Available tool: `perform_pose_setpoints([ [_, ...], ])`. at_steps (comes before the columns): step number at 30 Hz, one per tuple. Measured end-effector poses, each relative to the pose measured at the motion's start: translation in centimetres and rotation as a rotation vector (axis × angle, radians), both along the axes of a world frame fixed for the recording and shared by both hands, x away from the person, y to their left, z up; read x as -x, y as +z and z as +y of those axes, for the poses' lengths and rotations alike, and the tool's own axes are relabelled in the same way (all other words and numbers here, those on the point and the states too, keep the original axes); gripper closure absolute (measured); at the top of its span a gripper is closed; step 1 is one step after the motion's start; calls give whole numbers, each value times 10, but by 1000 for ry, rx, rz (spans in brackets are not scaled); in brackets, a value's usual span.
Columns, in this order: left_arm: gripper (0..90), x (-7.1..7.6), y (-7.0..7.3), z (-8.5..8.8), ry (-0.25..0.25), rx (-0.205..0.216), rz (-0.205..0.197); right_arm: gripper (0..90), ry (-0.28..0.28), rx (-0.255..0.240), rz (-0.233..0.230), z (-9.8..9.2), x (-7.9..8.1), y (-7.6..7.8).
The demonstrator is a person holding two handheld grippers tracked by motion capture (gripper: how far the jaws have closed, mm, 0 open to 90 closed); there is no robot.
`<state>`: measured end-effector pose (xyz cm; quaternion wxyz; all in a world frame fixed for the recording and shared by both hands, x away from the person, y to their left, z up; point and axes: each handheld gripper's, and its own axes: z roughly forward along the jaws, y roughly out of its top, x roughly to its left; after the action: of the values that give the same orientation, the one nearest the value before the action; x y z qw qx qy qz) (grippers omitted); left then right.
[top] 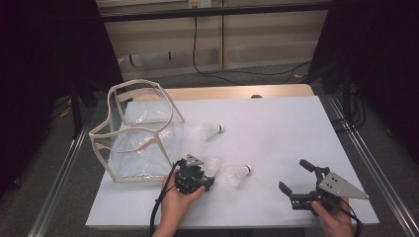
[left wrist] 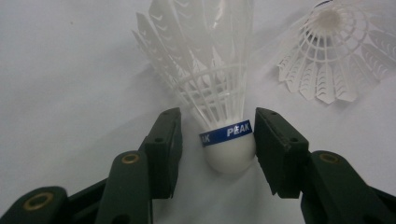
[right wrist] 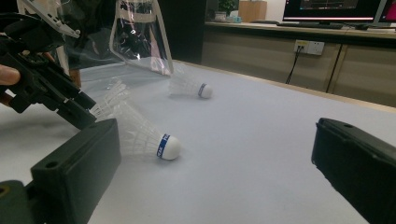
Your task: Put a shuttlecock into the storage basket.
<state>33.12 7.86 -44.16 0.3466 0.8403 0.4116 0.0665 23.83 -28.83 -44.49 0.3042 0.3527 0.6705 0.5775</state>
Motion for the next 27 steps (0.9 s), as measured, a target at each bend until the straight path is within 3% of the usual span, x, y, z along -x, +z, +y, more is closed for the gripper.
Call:
perform_pose_setpoints([
  [10,574,1,0,0,11,-16,-5,9,4,-5,1,0,1,0],
  [14,615,1,-1,-1,29,-20,-27,9,4,-2,0,0,0,0],
  [27,645,-3,1,0,62,-4,27,9,0,-3,0,-1,0,1],
])
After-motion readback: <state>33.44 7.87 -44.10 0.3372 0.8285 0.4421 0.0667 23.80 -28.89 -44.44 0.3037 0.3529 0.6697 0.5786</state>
